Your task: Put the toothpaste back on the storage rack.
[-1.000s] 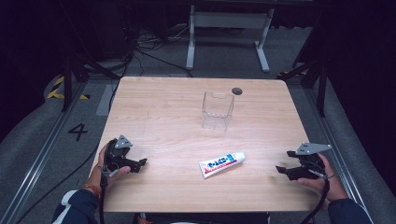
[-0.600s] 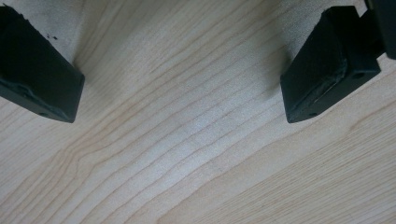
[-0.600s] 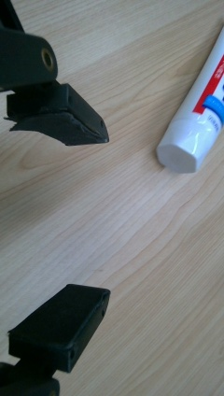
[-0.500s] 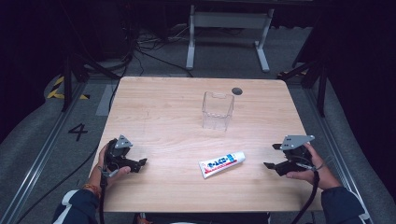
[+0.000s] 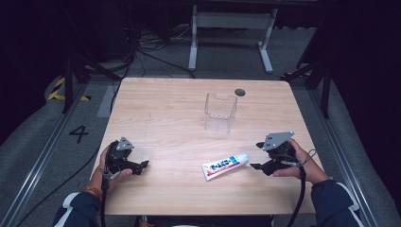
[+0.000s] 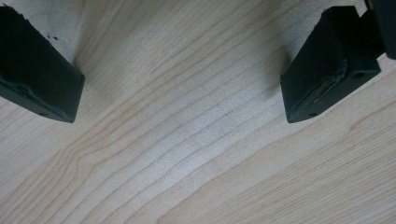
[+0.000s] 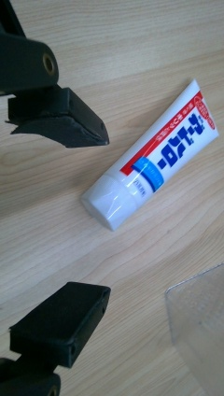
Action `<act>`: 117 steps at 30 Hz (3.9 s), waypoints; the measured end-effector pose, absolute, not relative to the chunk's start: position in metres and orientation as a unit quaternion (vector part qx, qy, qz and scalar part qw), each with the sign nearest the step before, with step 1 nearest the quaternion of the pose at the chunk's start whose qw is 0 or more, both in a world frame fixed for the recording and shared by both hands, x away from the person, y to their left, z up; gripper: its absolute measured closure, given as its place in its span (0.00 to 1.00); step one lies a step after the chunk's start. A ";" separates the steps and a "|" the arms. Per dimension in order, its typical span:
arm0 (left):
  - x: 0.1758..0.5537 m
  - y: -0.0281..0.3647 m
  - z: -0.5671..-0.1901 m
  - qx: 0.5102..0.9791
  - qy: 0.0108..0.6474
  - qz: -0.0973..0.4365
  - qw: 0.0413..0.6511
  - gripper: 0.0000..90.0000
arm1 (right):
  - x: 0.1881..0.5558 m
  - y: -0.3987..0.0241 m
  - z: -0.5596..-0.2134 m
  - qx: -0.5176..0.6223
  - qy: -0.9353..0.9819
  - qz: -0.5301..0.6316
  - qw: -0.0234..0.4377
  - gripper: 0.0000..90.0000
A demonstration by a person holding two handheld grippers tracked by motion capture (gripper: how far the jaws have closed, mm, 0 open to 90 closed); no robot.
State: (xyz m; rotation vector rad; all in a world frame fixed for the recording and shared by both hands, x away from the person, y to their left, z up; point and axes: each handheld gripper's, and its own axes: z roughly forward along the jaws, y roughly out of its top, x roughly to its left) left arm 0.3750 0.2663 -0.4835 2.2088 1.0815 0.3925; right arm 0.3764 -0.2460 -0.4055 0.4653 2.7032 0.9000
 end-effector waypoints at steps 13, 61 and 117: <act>0.375 0.266 -0.484 0.840 0.411 0.149 0.320 0.00 | 0.383 -0.203 -0.412 0.101 0.950 0.278 0.101 0.27; 0.369 0.265 -0.483 0.833 0.424 0.162 0.317 0.00 | 0.411 -0.119 -0.446 -0.012 0.988 0.156 0.001 0.55; 0.369 0.265 -0.483 0.834 0.423 0.162 0.316 0.01 | 0.411 -0.198 -0.366 0.117 0.878 0.451 0.112 0.76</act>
